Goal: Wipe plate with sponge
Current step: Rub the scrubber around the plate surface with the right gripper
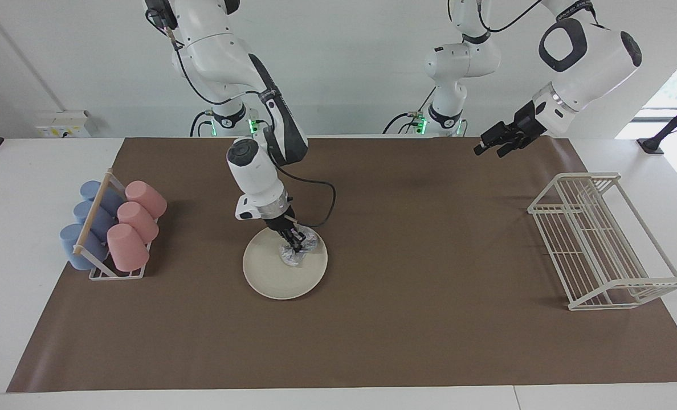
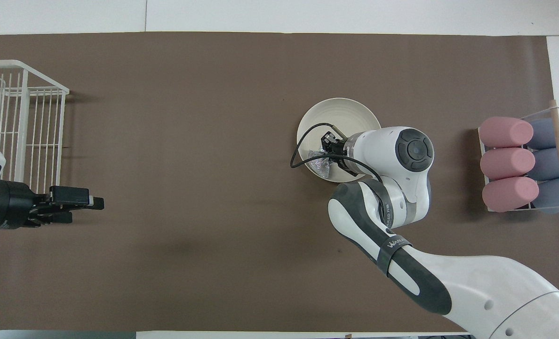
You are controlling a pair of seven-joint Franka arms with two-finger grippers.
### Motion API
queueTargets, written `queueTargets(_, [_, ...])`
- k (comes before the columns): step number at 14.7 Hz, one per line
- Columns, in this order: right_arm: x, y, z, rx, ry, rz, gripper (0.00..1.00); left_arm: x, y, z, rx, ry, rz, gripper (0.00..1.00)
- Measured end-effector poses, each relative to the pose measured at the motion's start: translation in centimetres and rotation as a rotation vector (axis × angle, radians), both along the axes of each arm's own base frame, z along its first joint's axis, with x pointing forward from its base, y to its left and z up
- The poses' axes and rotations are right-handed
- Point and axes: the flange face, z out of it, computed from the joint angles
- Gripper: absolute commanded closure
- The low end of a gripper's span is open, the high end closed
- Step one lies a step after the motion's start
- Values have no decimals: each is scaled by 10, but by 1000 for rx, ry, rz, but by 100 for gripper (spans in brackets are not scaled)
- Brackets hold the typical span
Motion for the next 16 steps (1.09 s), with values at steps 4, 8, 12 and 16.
queueTargets(4, [11, -29, 0, -19, -30, 69, 100, 0, 4, 0, 9, 2, 6, 0])
queueTargets(8, [26, -82, -1, -46, -64, 130, 100, 0, 4, -1, 12, 11, 25, 0])
queueTargets(12, [24, -76, -1, -46, -65, 146, 100, 0, 7, -2, 55, 15, 16, 0])
queueTargets(16, [12, -32, 0, -19, -32, 72, 100, 0, 6, -2, 59, 12, 14, 0])
